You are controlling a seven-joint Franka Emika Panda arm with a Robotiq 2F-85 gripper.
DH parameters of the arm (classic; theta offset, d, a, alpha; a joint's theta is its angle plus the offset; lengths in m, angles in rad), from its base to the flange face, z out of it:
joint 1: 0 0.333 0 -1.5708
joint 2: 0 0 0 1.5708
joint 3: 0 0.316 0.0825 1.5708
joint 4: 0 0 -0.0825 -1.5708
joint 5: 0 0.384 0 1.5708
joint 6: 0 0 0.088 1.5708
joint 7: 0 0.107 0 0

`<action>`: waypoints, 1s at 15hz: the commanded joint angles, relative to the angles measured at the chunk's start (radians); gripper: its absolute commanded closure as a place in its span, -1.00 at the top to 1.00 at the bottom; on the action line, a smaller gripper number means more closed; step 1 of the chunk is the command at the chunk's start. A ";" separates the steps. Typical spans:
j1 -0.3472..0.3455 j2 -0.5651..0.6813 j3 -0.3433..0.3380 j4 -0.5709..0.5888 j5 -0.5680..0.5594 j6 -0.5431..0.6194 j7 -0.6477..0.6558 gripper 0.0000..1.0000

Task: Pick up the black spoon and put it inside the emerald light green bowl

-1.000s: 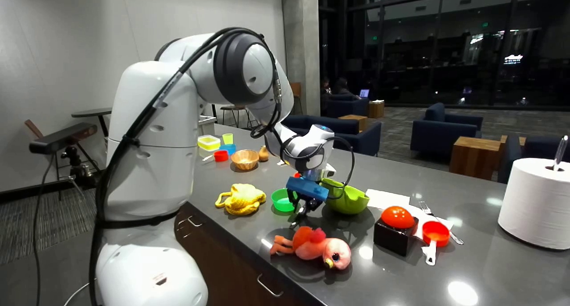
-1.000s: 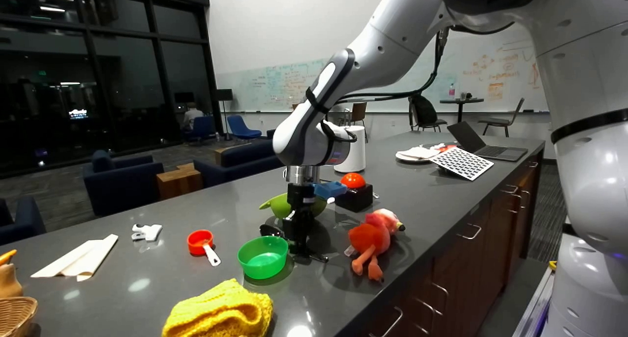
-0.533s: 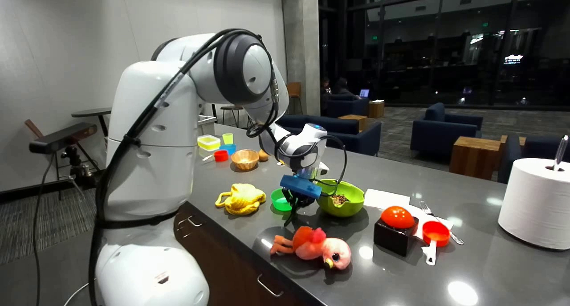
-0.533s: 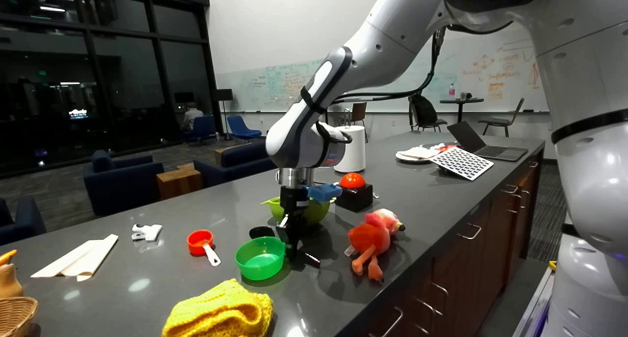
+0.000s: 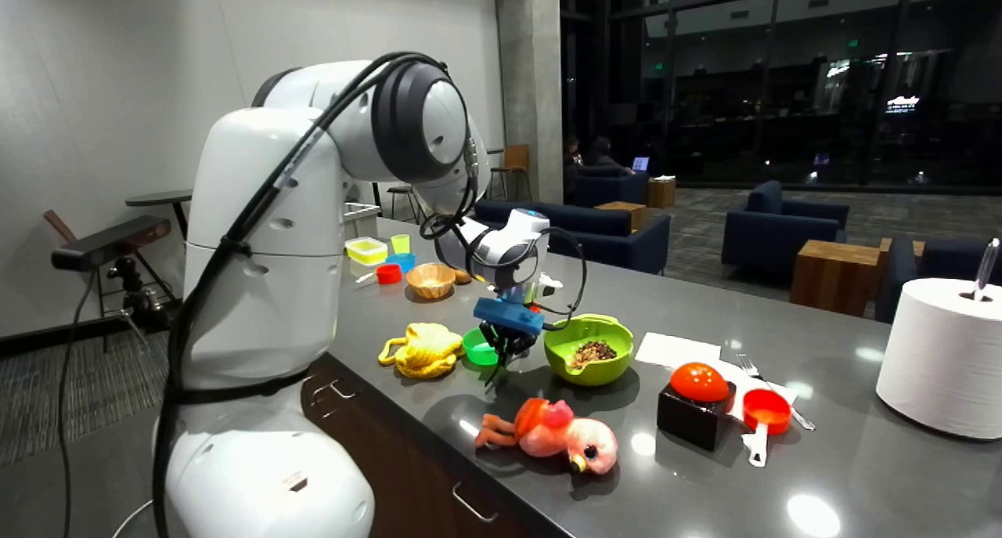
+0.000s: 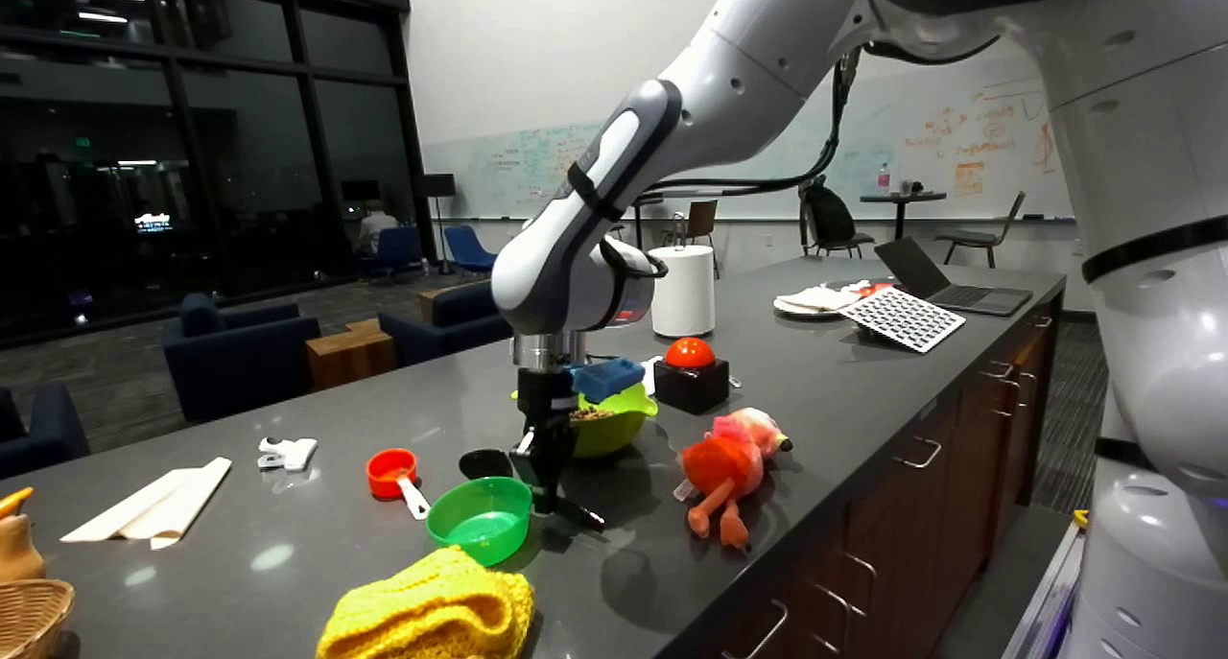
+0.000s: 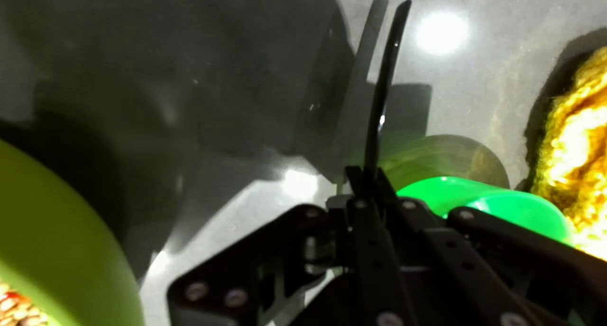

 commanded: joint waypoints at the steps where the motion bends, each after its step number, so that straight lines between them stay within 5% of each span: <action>1: 0.034 -0.032 -0.012 0.015 -0.085 -0.046 0.100 -0.98; 10: 0.067 -0.075 -0.049 0.145 -0.296 -0.250 0.287 -0.98; 15: 0.040 -0.109 -0.059 0.238 -0.254 -0.438 0.268 -0.98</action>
